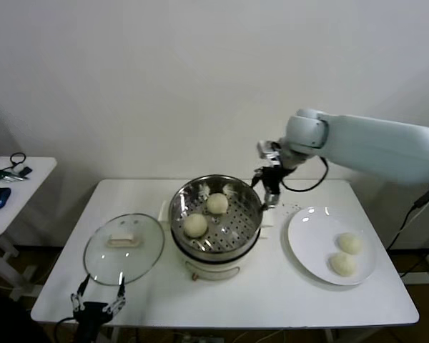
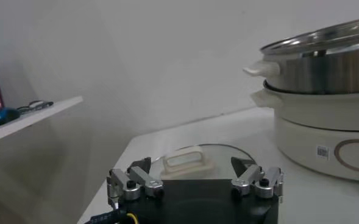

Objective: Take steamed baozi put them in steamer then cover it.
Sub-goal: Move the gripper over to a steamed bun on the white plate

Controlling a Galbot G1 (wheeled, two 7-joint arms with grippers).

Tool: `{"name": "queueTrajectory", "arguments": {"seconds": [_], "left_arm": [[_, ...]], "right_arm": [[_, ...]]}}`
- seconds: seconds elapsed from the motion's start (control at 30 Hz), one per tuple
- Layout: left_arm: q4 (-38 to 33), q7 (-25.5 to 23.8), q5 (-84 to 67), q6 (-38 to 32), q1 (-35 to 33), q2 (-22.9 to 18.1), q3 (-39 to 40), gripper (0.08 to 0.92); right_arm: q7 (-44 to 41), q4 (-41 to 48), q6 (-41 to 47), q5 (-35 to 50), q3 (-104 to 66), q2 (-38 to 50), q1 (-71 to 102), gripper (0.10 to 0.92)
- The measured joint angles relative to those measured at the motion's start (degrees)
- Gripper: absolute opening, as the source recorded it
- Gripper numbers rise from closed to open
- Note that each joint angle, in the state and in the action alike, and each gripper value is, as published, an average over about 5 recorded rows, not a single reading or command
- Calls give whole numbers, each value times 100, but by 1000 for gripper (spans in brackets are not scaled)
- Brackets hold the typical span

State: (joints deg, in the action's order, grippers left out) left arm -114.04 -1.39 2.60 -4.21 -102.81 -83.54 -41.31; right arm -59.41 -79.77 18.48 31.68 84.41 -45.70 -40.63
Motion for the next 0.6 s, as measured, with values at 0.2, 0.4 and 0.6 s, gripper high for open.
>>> {"name": "queueTrajectory", "arguments": {"seconds": [0.2, 0.4, 0.6], "left_arm": [[-8, 4, 37, 6, -31, -42, -21, 823], [-6, 10, 56, 5, -69, -76, -55, 823], [14, 11, 64, 5, -78, -100, -70, 823]], "right_arm": [[-231, -4, -197, -769, -411, 753, 640, 823], [-359, 53, -367, -1498, -950, 1294, 1433, 823], [-421, 159, -476, -2081, -1509, 1607, 2258, 823]]}}
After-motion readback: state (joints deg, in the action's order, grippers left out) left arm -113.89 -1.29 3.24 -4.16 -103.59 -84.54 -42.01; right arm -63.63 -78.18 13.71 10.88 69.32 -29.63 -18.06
